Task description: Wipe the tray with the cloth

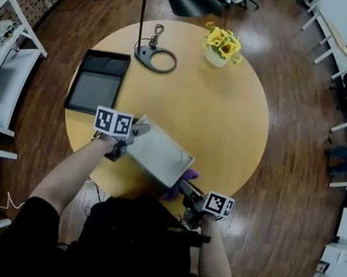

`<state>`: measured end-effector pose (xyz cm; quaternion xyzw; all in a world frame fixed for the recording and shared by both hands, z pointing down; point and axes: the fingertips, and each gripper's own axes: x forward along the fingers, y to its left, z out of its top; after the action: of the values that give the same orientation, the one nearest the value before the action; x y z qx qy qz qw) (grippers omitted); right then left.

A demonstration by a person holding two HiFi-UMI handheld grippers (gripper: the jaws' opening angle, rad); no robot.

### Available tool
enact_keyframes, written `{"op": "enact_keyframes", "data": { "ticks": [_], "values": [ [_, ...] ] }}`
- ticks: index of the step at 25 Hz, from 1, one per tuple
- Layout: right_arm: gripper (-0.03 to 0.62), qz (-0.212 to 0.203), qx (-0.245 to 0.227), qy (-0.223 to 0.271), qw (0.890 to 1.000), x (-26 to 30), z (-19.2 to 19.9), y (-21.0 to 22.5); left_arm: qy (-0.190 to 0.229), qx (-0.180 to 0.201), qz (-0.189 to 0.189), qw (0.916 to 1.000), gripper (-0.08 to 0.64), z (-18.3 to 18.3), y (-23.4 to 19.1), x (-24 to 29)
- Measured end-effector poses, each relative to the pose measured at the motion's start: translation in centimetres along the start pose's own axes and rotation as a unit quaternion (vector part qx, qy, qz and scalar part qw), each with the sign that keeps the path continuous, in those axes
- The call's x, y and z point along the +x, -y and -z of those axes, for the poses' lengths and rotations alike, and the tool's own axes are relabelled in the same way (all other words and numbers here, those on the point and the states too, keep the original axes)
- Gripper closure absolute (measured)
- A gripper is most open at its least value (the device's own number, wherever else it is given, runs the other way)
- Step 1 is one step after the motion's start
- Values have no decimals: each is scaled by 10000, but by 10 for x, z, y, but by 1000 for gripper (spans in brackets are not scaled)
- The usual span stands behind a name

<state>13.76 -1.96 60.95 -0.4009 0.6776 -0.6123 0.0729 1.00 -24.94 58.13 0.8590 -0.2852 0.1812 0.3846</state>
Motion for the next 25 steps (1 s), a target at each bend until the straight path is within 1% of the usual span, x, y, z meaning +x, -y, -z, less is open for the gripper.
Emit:
{"op": "enact_keyframes", "data": {
  "ticks": [1, 3, 4, 6, 8, 10, 12, 13, 14, 16, 18, 19, 21, 22, 25],
  "values": [
    [526, -64, -42, -48, 10000, -2, -3, -1, 83, 69, 31, 9999, 319, 0, 2, -2],
    [528, -28, -567, -203, 9982, -14, -20, 1, 312, 171, 69, 9993, 319, 2, 4, -10],
    [529, 21, -829, -250, 9962, -23, -33, 1, 410, 232, 18, 9989, 319, 4, 4, -17],
    [531, 25, -1270, -261, 9916, -35, -68, -6, 496, 472, -253, 9973, 319, 12, 3, -33],
    [531, -130, -1693, -252, 9852, -30, -109, -22, 398, 769, -581, 9945, 319, 25, 3, -44],
    [532, -396, -1980, -360, 9787, -4, -142, -46, 267, 929, -826, 9919, 318, 42, 5, -49],
    [532, -679, -2140, -653, 9723, 39, -159, -72, 274, 924, -980, 9905, 311, 52, 6, -51],
    [532, -664, -2280, -834, 9678, 62, -164, -80, 312, 892, -1035, 9901, 298, 54, 6, -50],
    [532, -536, -2482, -1013, 9619, 85, -169, -84, 322, 854, -1075, 9900, 298, 54, 5, -49],
    [532, -335, -2725, -1305, 9527, 132, -174, -86, 185, 833, -1131, 9899, 299, 55, 4, -44],
    [532, -287, -2750, -1533, 9487, 173, -172, -88, -31, 893, -1150, 9893, 299, 56, 4, -40],
    [532, -258, -2666, -1606, 9500, 191, -172, -87, -98, 883, -1139, 9895, 301, 56, 4, -39],
    [532, -233, -2346, -1717, 9565, 218, -169, -83, -148, 731, -1091, 9912, 299, 56, 3, -39],
    [534, -262, -2206, -1811, 9581, 229, -164, -80, -163, 659, -1066, 9920, 299, 57, 2, -39],
    [538, -315, -1866, -2210, 9567, 249, -142, -72, -224, 678, -1046, 9919, 298, 57, 1, -40]
  ]
}}
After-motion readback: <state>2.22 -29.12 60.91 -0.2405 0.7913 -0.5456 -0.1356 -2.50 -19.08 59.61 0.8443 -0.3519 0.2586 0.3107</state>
